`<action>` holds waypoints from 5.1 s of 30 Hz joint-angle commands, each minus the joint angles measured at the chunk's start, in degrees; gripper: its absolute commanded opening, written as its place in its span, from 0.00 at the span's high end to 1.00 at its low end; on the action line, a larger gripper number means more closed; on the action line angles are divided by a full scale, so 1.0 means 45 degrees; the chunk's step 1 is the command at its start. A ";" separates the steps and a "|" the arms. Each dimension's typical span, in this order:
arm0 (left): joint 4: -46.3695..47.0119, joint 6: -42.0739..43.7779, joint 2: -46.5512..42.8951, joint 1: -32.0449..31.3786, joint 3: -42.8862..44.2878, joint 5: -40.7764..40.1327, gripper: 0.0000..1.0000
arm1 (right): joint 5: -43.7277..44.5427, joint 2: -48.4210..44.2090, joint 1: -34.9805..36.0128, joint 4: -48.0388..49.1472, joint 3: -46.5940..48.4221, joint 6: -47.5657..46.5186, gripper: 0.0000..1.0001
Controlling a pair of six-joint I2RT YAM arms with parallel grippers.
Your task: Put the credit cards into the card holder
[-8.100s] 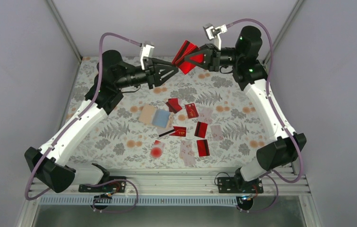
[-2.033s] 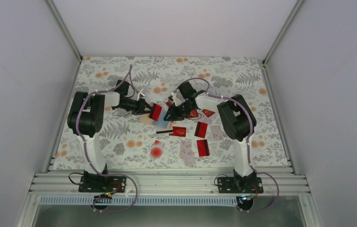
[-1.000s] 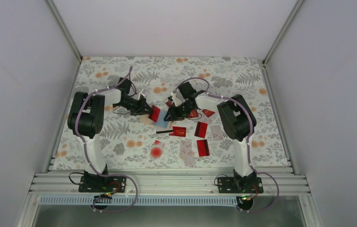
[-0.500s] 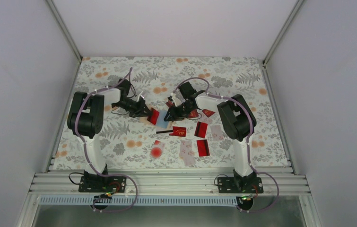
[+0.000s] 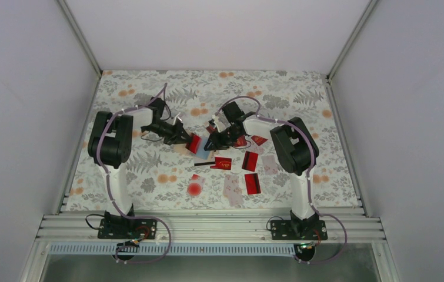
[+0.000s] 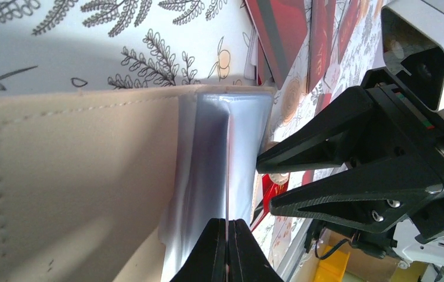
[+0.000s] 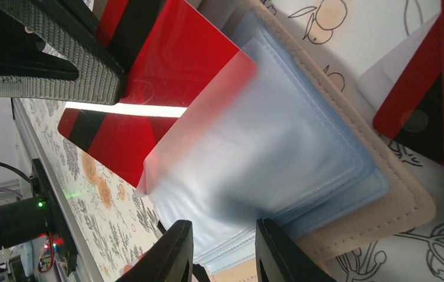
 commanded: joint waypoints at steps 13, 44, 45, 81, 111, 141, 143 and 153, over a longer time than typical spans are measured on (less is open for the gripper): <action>0.1195 0.0211 0.0589 -0.0622 0.0176 0.0526 0.98 | 0.1321 0.0334 -0.0296 -0.1575 0.0448 -0.0468 0.71; 0.1648 0.0379 0.1288 -0.1476 0.0429 -0.0802 0.95 | 0.1507 0.0004 -0.0511 -0.1267 -0.0489 -0.0283 0.91; 0.1638 0.0402 0.1347 -0.1514 0.0476 -0.0827 0.95 | 0.1483 -0.0016 -0.0486 -0.1215 -0.0580 -0.0287 0.92; -0.0392 0.0385 0.1165 -0.3738 0.2164 -0.4863 0.73 | 0.1224 -0.0390 -0.0510 -0.0504 -0.1081 -0.0122 0.96; 0.2894 -0.2448 -0.0968 -0.2736 -0.0723 -0.3007 0.98 | -0.1938 -0.2685 -0.1835 -0.0161 -0.0774 0.0484 0.60; 0.6862 -0.3870 -0.1297 -0.0611 -0.2044 0.2441 0.98 | -0.4843 0.0151 -0.1371 0.2565 0.0394 0.2759 0.36; 0.6705 -0.3701 -0.1195 -0.0611 -0.1846 0.2696 0.98 | -0.5058 0.0330 -0.1347 0.2860 0.0378 0.2842 0.37; 0.5885 -0.3158 -0.0965 -0.0516 -0.1302 0.3052 0.98 | -0.5667 0.0695 -0.1228 0.3875 0.0246 0.3111 0.52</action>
